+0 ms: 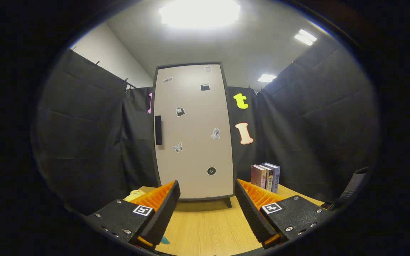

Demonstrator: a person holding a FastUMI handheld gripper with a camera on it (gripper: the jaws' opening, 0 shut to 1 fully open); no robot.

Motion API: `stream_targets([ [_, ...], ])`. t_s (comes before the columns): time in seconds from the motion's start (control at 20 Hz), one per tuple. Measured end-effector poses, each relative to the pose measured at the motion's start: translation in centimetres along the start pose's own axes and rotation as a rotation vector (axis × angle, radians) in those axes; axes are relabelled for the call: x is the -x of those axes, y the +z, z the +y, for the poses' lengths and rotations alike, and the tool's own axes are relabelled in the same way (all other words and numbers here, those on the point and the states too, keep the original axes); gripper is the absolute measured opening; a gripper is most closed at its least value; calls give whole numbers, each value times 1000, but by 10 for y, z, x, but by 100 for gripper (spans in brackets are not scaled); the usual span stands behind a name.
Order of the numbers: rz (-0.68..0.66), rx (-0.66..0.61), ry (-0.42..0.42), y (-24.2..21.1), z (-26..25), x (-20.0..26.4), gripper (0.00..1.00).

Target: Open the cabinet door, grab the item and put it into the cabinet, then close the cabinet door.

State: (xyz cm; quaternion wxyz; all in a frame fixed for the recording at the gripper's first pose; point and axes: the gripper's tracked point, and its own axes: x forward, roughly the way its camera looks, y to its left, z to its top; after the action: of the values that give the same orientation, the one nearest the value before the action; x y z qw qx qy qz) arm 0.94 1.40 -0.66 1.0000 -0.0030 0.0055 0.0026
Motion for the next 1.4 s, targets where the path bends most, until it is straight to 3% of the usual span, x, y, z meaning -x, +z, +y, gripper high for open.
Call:
stream_targets([
  [0.5, -7, -26, 35, 18, 25, -44, 95],
  [1.4, -53, -8, 216, 103, 143, -228, 95],
])
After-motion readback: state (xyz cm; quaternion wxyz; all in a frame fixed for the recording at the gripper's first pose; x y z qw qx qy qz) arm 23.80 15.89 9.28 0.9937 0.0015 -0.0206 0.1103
